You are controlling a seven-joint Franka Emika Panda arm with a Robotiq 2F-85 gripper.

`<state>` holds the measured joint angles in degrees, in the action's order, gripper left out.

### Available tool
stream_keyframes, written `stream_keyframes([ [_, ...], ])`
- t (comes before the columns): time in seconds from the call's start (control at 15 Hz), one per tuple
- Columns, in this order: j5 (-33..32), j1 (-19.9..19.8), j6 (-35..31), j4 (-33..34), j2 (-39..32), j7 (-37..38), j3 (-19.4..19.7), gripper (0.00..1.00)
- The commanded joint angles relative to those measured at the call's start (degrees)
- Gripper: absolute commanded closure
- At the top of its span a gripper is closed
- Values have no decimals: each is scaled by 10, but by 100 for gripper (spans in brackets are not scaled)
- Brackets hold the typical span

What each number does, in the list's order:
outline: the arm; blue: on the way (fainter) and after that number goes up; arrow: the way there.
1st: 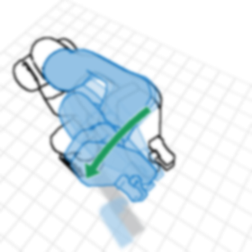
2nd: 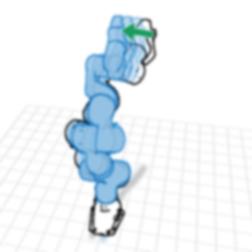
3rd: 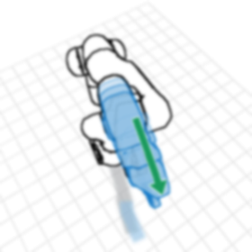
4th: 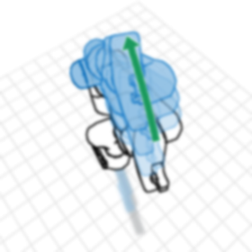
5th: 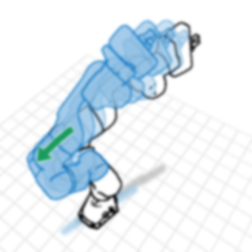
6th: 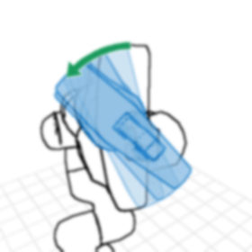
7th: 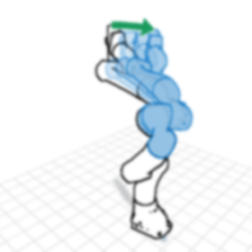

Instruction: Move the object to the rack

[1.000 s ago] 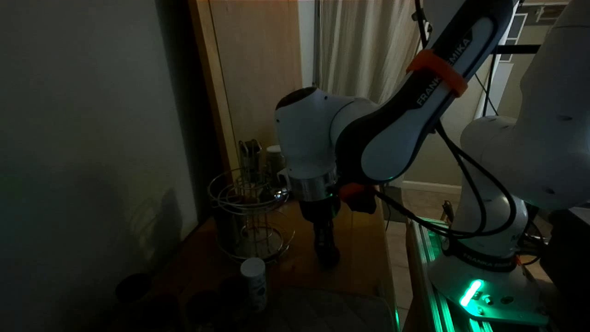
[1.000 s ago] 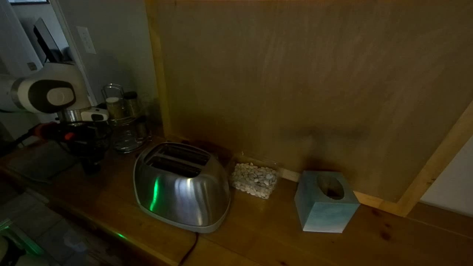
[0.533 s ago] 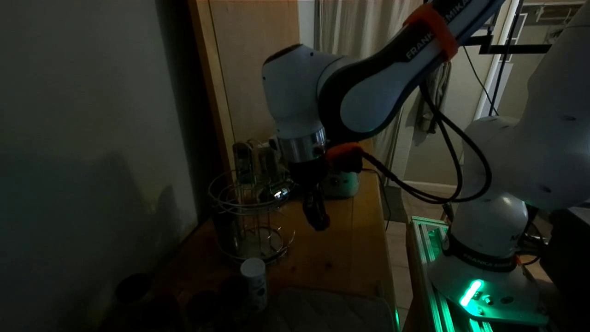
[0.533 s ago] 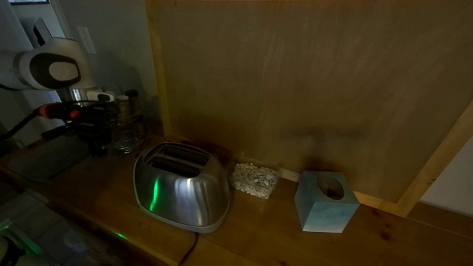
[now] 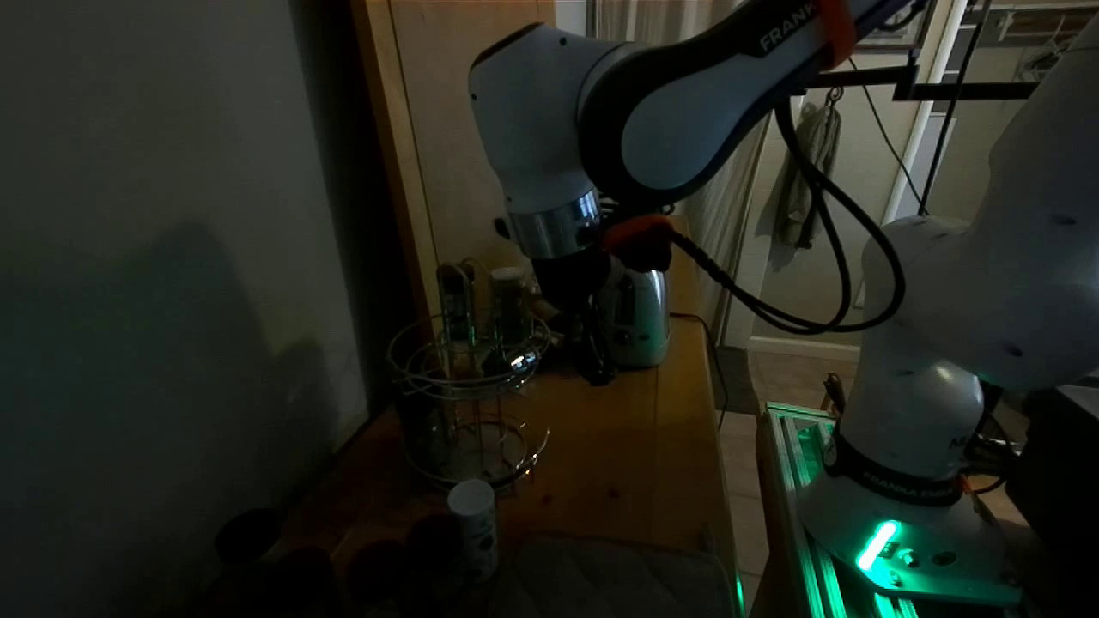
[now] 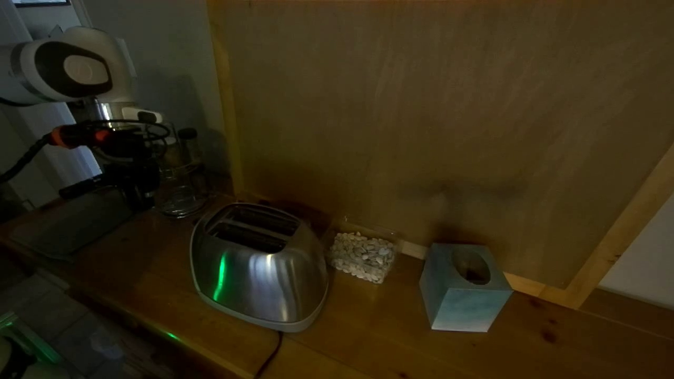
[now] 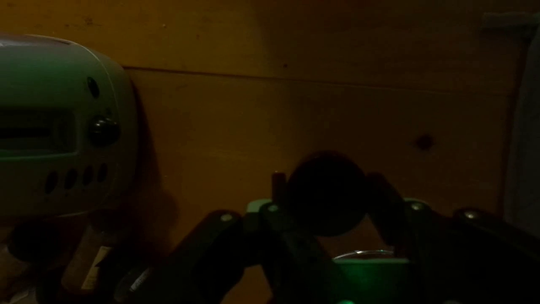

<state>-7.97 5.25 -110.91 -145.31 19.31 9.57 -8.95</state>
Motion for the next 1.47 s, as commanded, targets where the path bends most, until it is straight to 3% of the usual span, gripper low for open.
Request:
stream_keyframes([
  [0.0,-29,-11,30,15,7,18,2,76],
  [0.73,-56,-46,14,55,115,62,10,76],
  [1.4,-32,-24,8,118,100,46,-7,76],
])
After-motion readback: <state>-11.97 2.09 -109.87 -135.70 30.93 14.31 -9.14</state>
